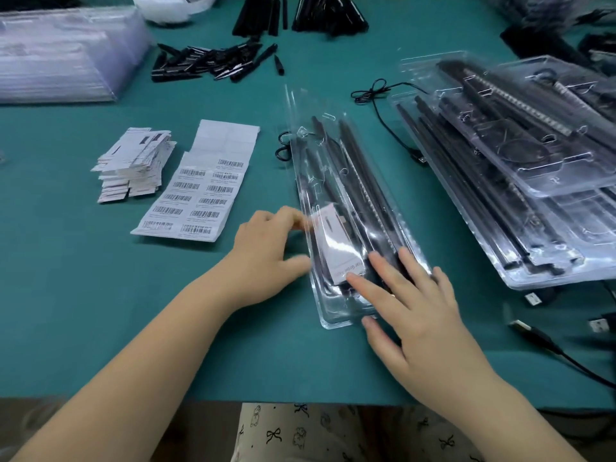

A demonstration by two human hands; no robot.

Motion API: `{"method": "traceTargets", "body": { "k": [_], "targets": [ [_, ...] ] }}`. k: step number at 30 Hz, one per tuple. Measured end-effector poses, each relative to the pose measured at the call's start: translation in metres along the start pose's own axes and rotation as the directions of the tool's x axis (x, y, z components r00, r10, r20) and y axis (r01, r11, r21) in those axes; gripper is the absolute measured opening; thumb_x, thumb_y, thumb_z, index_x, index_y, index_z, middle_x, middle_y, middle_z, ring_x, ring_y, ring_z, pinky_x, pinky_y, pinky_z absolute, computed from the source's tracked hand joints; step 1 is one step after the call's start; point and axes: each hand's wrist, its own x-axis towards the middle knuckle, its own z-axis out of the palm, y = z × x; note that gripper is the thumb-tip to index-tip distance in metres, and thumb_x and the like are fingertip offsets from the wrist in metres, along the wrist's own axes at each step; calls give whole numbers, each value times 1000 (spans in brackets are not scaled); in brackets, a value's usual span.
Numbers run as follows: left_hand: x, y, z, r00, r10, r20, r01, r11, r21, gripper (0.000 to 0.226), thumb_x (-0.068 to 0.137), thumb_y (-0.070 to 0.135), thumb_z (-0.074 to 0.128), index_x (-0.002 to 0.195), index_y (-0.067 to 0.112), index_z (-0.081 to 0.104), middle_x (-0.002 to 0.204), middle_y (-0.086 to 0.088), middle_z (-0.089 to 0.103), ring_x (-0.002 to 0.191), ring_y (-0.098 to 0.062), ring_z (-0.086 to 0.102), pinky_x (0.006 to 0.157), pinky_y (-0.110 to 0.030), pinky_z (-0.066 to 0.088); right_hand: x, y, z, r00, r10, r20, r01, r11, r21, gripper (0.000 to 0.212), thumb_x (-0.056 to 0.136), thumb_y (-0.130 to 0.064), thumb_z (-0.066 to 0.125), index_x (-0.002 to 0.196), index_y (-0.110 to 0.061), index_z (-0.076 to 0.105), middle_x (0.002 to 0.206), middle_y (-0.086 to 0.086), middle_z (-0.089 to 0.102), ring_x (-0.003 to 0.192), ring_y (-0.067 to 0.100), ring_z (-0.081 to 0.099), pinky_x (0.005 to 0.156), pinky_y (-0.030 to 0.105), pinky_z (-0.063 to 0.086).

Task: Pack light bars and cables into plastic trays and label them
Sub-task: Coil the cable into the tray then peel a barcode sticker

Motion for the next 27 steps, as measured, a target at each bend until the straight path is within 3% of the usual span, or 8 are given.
{"method": "traceTargets", "body": {
  "k": [3,6,9,15,18,21,25,27],
  "targets": [
    [-1,-2,-2,997,-78,-20,73,981,-178,21,73,40,43,92,40,34,121,4,49,120,-22,41,103,-44,34,-1,0,1,1000,-19,-1,19,999,-34,44,73,-22,63,117,-20,67,128,9,59,121,43,49,89,69,38],
    [-3,1,4,998,-29,-56,23,993,-113,23,84,55,47,101,46,34,113,8,45,113,-17,39,95,-35,33,1,-1,2,1000,-11,16,12,999,-48,43,73,-23,62,116,-22,68,129,7,59,121,42,50,90,68,39],
    [-6,6,8,982,59,-178,-75,994,-84,27,87,44,54,111,39,42,106,18,43,105,-10,33,85,-28,30,1,0,0,1000,1,17,0,999,-46,40,80,-28,50,116,-24,67,129,5,59,121,41,51,90,67,39],
    [1,6,2,988,-14,-156,24,998,62,50,82,57,45,126,32,46,131,12,42,119,-15,30,96,-25,24,2,0,-2,999,-28,18,29,998,-57,41,81,-31,46,115,-25,68,122,0,64,118,40,53,89,64,41],
    [5,9,7,981,-83,-174,105,986,125,71,82,61,43,143,26,33,144,7,38,127,-20,27,98,-29,23,3,0,-5,999,-32,37,34,998,-56,42,75,-32,60,116,-26,67,121,-2,65,117,40,54,89,63,42],
    [8,10,10,975,-114,-192,148,973,176,87,81,69,41,152,26,14,152,6,30,133,-25,24,106,-36,21,5,2,-7,998,-28,51,31,998,-50,48,75,-40,57,120,-24,65,120,-4,65,115,38,56,87,61,45],
    [2,6,12,998,-59,-37,67,953,296,99,64,86,13,150,40,-1,159,13,6,135,-16,11,109,-38,9,9,5,-6,999,-13,52,17,996,-85,58,76,-46,48,124,-17,62,117,-8,64,111,34,57,86,53,43],
    [-2,2,13,997,-52,-57,62,979,195,91,75,78,20,152,32,5,159,8,12,136,-10,10,110,-35,7,9,4,-3,999,15,33,-13,998,-55,57,73,-48,54,121,-20,64,117,-10,64,111,32,56,86,49,40]
  ]
}}
